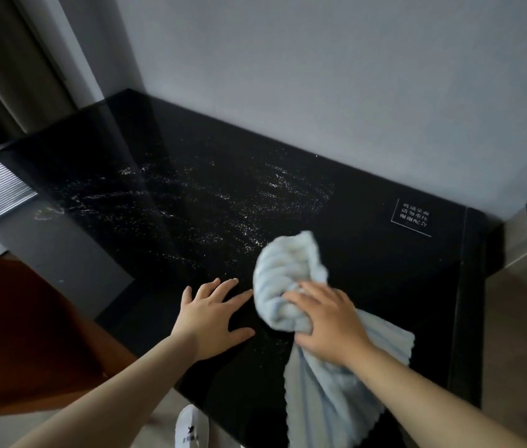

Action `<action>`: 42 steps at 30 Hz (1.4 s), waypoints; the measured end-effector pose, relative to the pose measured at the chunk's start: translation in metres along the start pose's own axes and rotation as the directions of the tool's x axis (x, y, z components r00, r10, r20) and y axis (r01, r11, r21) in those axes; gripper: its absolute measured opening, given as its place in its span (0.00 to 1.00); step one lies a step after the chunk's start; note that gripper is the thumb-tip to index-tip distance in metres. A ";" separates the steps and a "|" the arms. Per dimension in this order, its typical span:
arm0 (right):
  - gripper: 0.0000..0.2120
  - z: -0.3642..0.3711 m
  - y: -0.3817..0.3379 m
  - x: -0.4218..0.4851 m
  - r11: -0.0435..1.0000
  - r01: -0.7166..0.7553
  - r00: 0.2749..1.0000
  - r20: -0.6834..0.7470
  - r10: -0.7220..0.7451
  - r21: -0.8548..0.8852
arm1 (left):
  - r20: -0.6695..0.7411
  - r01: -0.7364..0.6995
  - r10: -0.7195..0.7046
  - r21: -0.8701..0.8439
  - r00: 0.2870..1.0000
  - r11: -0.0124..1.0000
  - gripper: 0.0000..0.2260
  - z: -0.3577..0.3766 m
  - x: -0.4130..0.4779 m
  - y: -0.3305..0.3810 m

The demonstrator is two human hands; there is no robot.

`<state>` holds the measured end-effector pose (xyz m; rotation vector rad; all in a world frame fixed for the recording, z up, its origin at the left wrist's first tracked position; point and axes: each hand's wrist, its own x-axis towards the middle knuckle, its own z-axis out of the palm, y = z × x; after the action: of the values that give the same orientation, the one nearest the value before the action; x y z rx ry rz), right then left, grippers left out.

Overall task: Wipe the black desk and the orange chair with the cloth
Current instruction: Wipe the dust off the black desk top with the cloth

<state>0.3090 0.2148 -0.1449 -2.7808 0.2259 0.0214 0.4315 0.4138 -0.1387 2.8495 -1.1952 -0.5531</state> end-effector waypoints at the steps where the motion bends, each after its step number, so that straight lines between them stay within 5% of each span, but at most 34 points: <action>1: 0.28 -0.003 0.001 0.002 0.998 0.061 0.998 0.013 -0.061 0.023 | -0.001 -0.011 0.011 0.002 1.000 1.000 0.31 0.000 0.000 -0.002; 3: 0.27 -0.015 0.019 0.007 0.996 -0.074 0.991 -0.111 0.079 0.047 | -0.002 -0.042 0.042 -0.013 0.999 0.999 0.30 -0.001 0.001 -0.008; 6: 0.23 -0.028 0.041 0.004 0.833 -0.541 0.775 -0.317 0.547 0.115 | -0.066 -0.058 0.054 -0.058 0.996 0.997 0.31 0.000 0.000 -0.017; 8: 0.23 -0.021 0.028 0.005 0.773 -0.632 0.714 -0.342 0.610 0.058 | -0.091 -0.045 0.040 -0.054 0.995 0.998 0.33 0.003 -0.002 -0.025; 14: 0.24 -0.003 -0.013 0.018 0.980 -0.185 0.973 -0.153 0.171 -0.079 | -0.050 -0.041 0.040 -0.034 0.998 0.999 0.34 0.004 0.000 -0.040; 16: 0.26 -0.009 0.000 0.021 0.921 -0.375 0.915 -0.206 0.348 -0.110 | -0.022 -0.068 0.067 -0.032 0.998 0.997 0.34 0.002 0.001 -0.046; 18: 0.26 -0.014 0.006 0.023 0.771 -0.635 0.725 -0.302 0.618 0.053 | 0.022 -0.094 0.095 -0.038 0.995 0.995 0.34 -0.001 0.001 -0.050; 20: 0.25 -0.012 -0.002 0.024 0.716 -0.692 0.658 -0.327 0.678 0.092 | 0.065 -0.122 0.124 -0.025 0.990 0.992 0.34 -0.005 0.002 -0.052; 28: 0.21 -0.001 -0.004 0.006 0.919 -0.391 0.878 -0.318 0.358 -0.044 | 0.056 -0.156 0.155 0.000 0.986 0.988 0.33 -0.008 0.002 -0.056; 32: 0.17 -0.006 -0.011 0.018 0.807 -0.586 0.712 -0.432 0.554 0.069 | 0.038 -0.145 0.146 -0.020 0.989 0.989 0.32 -0.007 0.002 -0.055; 35: 0.20 0.009 -0.043 0.016 0.962 -0.272 0.912 -0.311 0.269 0.036 | 0.034 -0.122 0.123 -0.037 0.992 0.992 0.32 -0.006 0.001 -0.054; 37: 0.20 0.006 -0.042 0.006 0.985 -0.091 0.956 -0.265 0.128 0.150 | 0.045 -0.106 0.108 -0.043 0.993 0.993 0.32 -0.007 0.001 -0.054; 39: 0.19 -0.009 -0.017 0.000 0.948 -0.129 0.889 -0.390 0.240 0.291 | 0.064 -0.092 0.095 -0.053 0.993 0.994 0.32 -0.008 0.001 -0.053; 42: 0.20 -0.031 0.034 -0.006 0.814 -0.510 0.666 -0.471 0.579 0.279 | 0.046 -0.051 0.055 -0.086 0.997 0.995 0.32 -0.007 0.000 -0.047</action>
<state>0.2974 0.1730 -0.1270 -2.4131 1.1638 -0.6150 0.4661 0.4469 -0.1389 2.7405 -1.2198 -0.6571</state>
